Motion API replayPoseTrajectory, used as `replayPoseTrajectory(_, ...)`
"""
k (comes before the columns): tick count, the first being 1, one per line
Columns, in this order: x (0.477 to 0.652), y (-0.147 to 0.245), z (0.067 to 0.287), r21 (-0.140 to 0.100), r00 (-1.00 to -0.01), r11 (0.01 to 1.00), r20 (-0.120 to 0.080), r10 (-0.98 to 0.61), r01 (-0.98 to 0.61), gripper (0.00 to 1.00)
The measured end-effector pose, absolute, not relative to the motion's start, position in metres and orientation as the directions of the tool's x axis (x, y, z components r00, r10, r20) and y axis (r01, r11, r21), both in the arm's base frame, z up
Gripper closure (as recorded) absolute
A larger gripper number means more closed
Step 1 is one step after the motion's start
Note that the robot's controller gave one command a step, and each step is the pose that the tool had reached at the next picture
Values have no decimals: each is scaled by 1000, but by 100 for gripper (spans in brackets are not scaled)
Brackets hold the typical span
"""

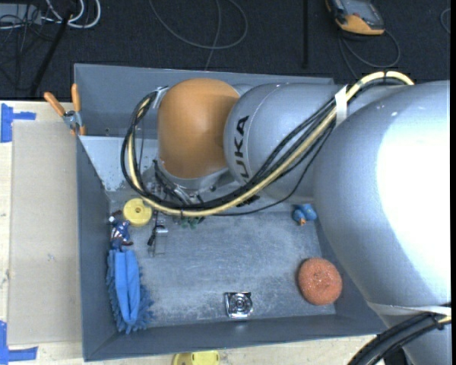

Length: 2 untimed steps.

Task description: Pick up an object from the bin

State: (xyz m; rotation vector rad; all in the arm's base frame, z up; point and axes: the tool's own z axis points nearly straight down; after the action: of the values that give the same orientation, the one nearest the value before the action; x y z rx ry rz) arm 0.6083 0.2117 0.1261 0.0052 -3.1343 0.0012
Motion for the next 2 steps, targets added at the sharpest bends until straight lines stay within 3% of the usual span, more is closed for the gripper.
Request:
replayPoseTrajectory(1, 610, 211, 131, 0, -1000, 1000, 1, 1, 1, 0)
replayPoseTrajectory(2, 595, 215, 103, 0, -943, 943, -1, -332, -332, 0)
